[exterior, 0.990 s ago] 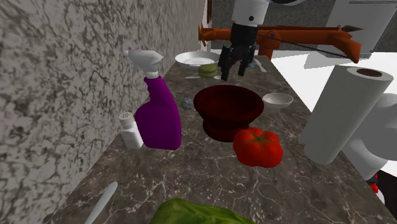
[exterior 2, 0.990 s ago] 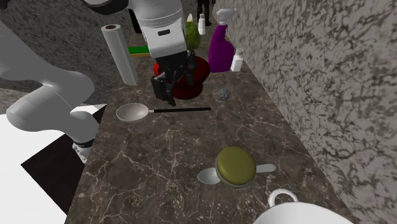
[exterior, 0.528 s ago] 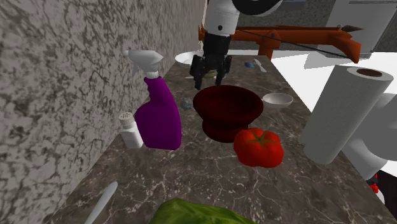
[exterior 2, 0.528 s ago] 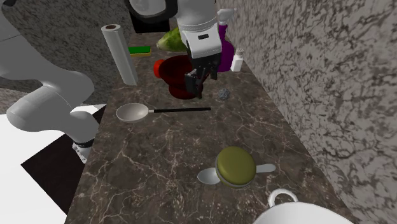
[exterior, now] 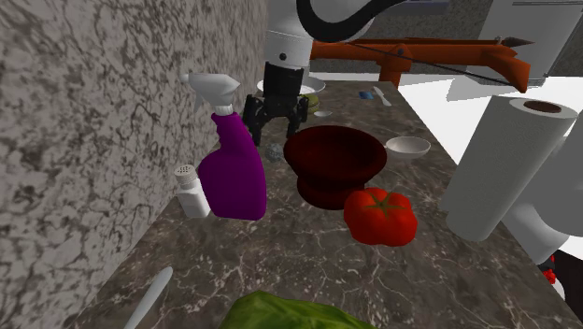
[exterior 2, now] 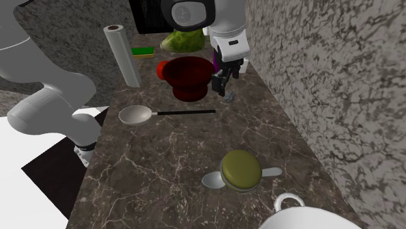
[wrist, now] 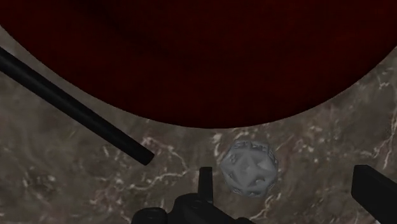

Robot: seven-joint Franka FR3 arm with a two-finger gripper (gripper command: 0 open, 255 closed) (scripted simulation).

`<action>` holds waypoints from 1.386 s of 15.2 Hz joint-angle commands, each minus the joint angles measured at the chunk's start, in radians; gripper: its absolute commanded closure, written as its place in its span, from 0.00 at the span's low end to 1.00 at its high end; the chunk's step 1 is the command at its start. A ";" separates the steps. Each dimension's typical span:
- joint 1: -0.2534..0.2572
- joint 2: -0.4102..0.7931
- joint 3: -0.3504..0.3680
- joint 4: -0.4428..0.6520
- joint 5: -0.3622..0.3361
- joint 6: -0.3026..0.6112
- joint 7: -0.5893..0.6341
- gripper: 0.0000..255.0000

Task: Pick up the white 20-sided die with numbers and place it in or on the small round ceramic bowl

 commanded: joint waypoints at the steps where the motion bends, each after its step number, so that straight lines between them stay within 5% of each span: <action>1: 0.002 0.012 0.003 -0.015 -0.002 0.028 0.002 0.00; 12: 0.006 0.032 0.009 -0.041 -0.008 0.073 0.007 0.00; 13: 0.006 0.032 0.009 -0.041 -0.008 0.073 0.007 1.00; 21: 0.006 0.032 0.009 -0.041 -0.008 0.073 0.007 1.00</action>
